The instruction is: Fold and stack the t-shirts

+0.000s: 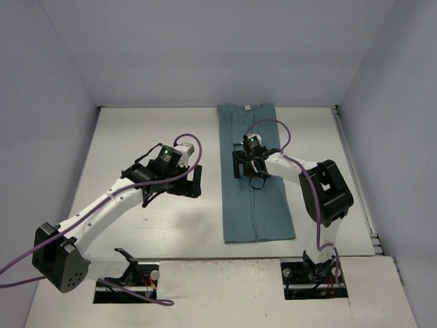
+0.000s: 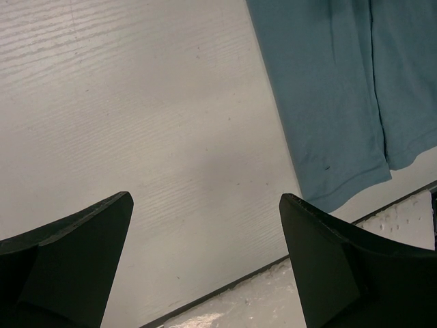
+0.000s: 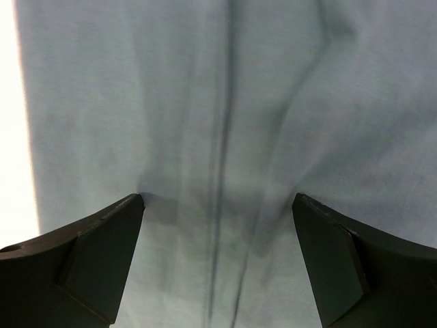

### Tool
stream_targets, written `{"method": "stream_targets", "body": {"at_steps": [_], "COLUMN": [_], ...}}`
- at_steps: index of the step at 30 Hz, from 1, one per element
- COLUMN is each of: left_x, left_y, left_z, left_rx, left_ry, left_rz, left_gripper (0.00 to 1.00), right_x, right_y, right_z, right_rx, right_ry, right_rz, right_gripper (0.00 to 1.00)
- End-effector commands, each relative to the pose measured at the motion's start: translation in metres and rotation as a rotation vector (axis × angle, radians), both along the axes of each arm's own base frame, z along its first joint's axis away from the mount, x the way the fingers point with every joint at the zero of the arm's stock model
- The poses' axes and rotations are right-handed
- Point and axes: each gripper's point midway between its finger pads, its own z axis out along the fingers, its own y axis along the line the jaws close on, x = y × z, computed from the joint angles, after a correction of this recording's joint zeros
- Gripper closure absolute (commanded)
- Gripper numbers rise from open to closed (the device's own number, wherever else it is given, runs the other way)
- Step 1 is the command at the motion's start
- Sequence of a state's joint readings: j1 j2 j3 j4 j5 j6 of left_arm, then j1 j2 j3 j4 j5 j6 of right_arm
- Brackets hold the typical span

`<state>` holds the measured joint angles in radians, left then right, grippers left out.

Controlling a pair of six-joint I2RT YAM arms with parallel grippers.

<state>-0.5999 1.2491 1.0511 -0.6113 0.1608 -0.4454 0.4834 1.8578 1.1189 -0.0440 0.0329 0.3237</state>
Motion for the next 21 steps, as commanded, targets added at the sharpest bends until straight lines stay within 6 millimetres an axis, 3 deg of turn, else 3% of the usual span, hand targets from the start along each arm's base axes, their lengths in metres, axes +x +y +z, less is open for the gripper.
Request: {"method": "stream_targets", "body": {"at_steps": [1, 7, 10, 15, 18, 20, 21], "left_x": [0.003, 0.004, 0.003, -0.003, -0.005, -0.007, -0.008], "left_y": [0.001, 0.011, 0.012, 0.000, -0.007, -0.012, -0.018], "left_z": [0.013, 0.009, 0.006, -0.005, -0.009, -0.007, -0.005], "left_rx": [-0.022, -0.008, -0.012, -0.061, -0.097, -0.125, -0.149], "left_ry": [-0.042, -0.034, -0.018, 0.060, 0.079, 0.088, 0.096], "left_rz": [-0.013, 0.009, 0.017, 0.014, 0.011, -0.001, -0.011], "left_gripper": [0.12, 0.12, 0.12, 0.12, 0.12, 0.12, 0.12], "right_x": [0.003, -0.019, -0.017, 0.003, 0.014, 0.014, 0.011], "right_y": [0.031, 0.074, 0.077, 0.053, 0.022, 0.004, -0.014], "right_z": [-0.005, -0.020, -0.020, 0.017, 0.053, 0.064, 0.073], "right_rx": [0.036, 0.024, 0.024, 0.019, 0.020, 0.017, 0.021], "right_ry": [-0.011, 0.001, -0.010, -0.098, -0.149, -0.153, -0.154], "right_rz": [0.016, 0.030, -0.004, -0.080, -0.131, -0.155, -0.179], "right_gripper": [0.12, 0.12, 0.12, 0.11, 0.09, 0.00, 0.00]}}
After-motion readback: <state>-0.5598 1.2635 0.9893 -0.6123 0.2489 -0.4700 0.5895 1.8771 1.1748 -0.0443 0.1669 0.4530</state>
